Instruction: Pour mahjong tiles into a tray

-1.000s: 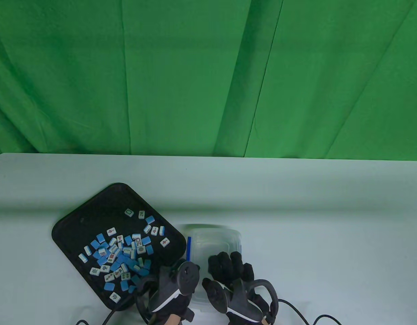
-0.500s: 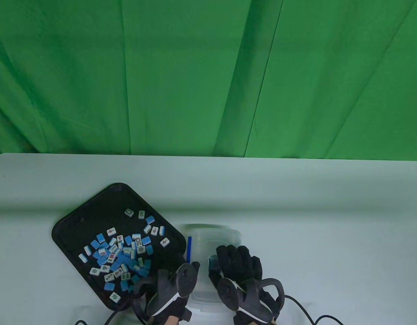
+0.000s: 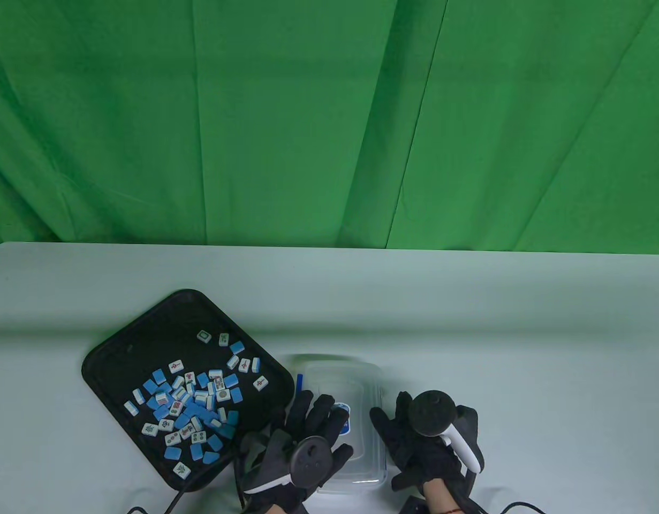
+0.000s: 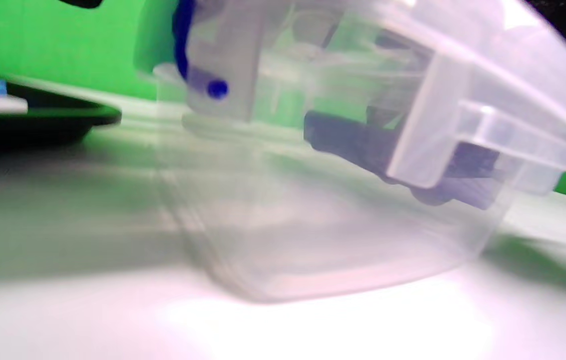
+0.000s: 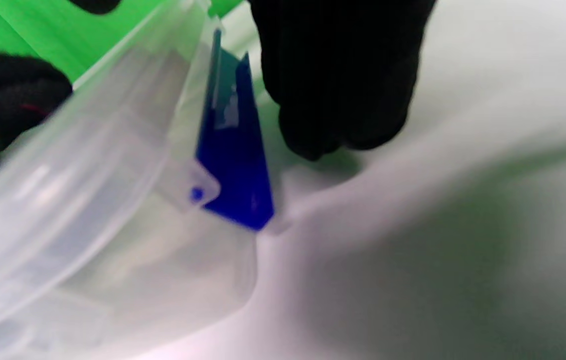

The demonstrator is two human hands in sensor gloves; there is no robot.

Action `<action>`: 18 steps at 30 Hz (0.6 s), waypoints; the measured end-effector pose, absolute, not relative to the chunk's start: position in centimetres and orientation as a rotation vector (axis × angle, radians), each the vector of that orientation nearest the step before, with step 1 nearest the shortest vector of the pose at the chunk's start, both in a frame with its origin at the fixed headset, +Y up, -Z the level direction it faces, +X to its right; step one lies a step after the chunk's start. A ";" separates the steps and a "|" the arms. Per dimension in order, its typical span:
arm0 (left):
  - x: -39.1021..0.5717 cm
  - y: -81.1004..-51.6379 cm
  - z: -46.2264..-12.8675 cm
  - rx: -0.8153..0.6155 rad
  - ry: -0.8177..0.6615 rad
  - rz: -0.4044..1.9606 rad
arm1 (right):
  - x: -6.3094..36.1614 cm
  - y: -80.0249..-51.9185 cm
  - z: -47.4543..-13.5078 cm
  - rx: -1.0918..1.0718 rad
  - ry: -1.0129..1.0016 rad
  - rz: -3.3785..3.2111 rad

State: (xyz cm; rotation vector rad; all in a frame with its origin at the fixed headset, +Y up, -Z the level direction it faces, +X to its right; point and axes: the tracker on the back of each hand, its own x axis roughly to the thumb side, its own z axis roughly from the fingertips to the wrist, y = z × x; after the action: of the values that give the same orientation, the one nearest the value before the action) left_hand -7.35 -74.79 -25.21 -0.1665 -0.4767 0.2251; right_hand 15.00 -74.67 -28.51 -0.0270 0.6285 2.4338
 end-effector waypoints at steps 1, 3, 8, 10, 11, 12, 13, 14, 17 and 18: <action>-7.5 -75.0 -25.3 -0.177 -0.451 0.270 | 14.9 -75.0 -28.6 -0.019 0.666 2.407; -7.7 -75.2 -25.5 -0.196 -0.434 0.303 | 14.6 -75.5 -28.7 -0.013 0.700 2.392; -7.5 -75.2 -25.5 -0.199 -0.423 0.292 | 14.4 -75.7 -28.7 -0.009 0.681 2.380; -7.5 -75.1 -25.5 -0.206 -0.419 0.303 | 14.4 -75.8 -28.8 -0.007 0.684 2.376; -7.5 -75.1 -25.5 -0.205 -0.417 0.303 | 14.4 -75.8 -28.8 -0.007 0.685 2.376; -7.5 -75.1 -25.5 -0.199 -0.418 0.299 | 14.4 -75.8 -28.8 -0.009 0.684 2.384; -7.5 -75.1 -25.5 -0.197 -0.419 0.297 | 14.3 -75.9 -28.8 -0.008 0.689 2.390; -7.5 -75.1 -25.5 -0.197 -0.419 0.298 | 14.3 -75.9 -28.8 -0.008 0.695 2.394; -7.5 -75.1 -25.5 -0.199 -0.420 0.304 | 14.2 -75.9 -28.7 -0.025 0.689 2.423; -7.5 -75.1 -25.5 -0.198 -0.419 0.305 | 14.2 -75.8 -28.7 -0.030 0.688 2.429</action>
State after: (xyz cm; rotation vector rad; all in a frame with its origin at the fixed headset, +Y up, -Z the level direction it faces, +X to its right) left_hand -7.50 -75.12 -25.46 -0.1978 -0.4192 0.3049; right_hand 14.19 -75.84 -28.72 -0.0303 0.6881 2.4291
